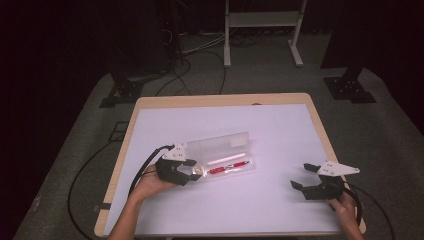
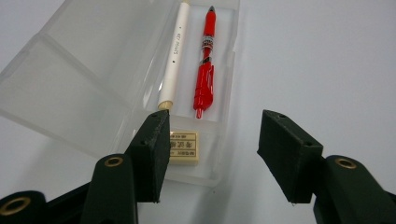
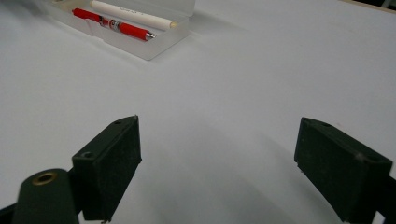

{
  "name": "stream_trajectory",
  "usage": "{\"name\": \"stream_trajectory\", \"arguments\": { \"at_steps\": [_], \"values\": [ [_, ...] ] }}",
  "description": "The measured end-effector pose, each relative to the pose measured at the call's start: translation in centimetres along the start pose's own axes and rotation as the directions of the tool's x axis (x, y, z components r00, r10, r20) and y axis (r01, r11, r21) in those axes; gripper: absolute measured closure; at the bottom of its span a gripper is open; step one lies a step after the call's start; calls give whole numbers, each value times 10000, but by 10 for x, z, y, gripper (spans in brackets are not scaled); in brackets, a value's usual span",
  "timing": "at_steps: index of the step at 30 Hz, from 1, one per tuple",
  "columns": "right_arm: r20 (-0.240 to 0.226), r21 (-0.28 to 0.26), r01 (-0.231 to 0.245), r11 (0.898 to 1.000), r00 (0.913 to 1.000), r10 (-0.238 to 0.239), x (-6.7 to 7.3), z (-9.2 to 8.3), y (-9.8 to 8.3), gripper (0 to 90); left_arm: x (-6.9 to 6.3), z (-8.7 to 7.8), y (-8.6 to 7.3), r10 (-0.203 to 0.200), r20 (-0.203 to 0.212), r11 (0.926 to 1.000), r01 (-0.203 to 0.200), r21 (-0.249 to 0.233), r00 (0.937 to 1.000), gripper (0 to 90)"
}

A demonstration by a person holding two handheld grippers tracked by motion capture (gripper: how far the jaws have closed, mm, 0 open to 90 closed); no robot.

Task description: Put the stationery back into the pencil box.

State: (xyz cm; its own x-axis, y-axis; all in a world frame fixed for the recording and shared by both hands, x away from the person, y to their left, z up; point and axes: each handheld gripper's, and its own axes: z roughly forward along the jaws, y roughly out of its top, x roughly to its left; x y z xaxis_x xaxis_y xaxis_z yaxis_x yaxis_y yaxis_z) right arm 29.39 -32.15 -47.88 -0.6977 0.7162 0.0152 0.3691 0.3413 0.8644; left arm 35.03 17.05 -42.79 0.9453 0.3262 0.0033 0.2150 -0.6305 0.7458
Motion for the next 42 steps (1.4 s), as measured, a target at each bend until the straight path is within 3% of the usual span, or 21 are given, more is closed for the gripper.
{"name": "stream_trajectory", "arguments": {
  "at_steps": [30,42],
  "values": [
    [5,57,3,10000,10000,-3,0,1,0,138,-11,-22,-29,-588,-337,9971,571,-499,9977,368],
    [17,65,7,10000,10000,-7,0,1,0,138,-15,-26,-38,-689,-312,9968,675,-434,9971,339]
  ]
}}
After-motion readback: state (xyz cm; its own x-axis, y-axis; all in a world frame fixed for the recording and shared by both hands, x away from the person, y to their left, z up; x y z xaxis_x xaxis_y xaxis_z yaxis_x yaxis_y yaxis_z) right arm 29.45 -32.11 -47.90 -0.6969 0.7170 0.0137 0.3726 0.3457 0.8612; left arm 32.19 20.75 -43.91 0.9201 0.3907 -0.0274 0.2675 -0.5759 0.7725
